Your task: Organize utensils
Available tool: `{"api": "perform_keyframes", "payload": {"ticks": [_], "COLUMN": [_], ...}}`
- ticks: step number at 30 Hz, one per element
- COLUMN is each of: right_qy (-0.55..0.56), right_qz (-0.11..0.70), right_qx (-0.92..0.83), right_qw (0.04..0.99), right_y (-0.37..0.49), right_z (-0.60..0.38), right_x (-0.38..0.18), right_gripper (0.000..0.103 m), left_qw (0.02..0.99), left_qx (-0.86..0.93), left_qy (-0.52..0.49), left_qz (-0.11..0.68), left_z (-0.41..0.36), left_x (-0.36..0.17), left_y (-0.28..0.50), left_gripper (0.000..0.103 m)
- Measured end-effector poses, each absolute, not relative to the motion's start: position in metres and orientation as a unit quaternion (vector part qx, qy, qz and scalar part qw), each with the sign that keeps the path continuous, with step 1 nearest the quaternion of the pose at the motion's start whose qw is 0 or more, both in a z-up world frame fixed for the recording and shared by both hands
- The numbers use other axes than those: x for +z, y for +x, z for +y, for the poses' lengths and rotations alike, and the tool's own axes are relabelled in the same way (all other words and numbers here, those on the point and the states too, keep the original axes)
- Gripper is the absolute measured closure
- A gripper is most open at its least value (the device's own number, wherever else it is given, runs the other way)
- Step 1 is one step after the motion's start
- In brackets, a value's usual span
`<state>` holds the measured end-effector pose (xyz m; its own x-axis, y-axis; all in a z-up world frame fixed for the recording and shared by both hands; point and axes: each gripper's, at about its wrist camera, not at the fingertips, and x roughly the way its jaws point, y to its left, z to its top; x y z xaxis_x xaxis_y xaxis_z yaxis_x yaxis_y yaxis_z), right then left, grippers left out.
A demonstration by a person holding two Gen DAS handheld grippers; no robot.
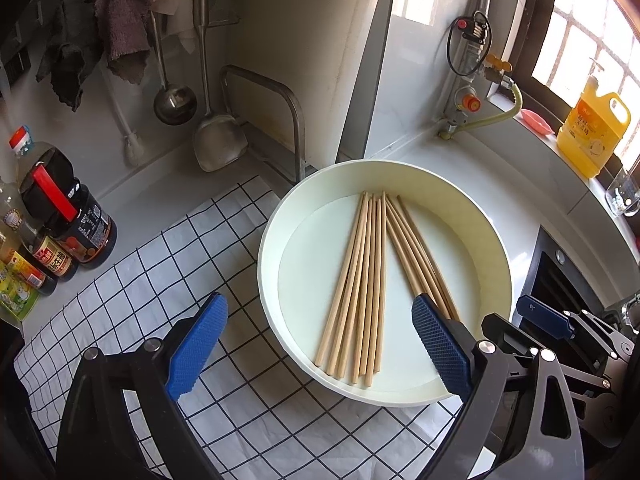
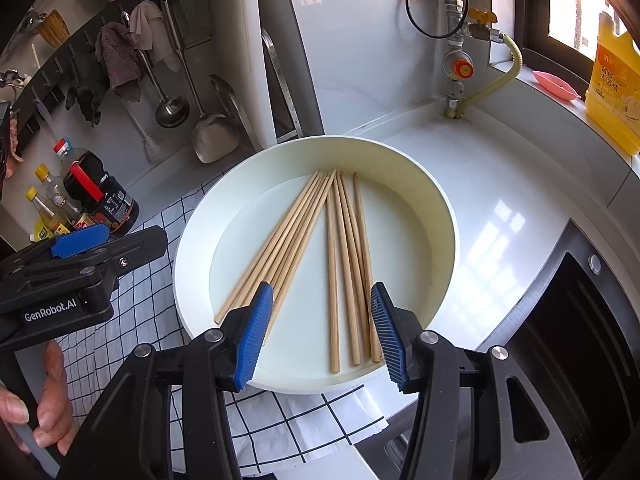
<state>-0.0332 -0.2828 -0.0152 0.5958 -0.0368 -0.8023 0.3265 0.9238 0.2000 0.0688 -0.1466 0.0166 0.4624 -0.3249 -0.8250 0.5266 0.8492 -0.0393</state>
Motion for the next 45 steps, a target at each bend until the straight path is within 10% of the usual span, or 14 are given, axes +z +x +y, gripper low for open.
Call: {"api": "perform_keyframes", "payload": {"ticks": [45], "right_qy": [0.168], "right_qz": [0.435], "right_qx": [-0.113], "right_qw": [0.877], "right_y": [-0.0336], "right_z": [-0.2799], "right_x": [-0.0113], "right_gripper": [0.037], "left_qw": [0.858], "left_qx": [-0.211], "left_qy": [0.132], "left_qz": [0.449], "left_z": [-0.1451], "left_x": [0.0185], "left_y": [0.0724], "left_gripper": [0.008]}}
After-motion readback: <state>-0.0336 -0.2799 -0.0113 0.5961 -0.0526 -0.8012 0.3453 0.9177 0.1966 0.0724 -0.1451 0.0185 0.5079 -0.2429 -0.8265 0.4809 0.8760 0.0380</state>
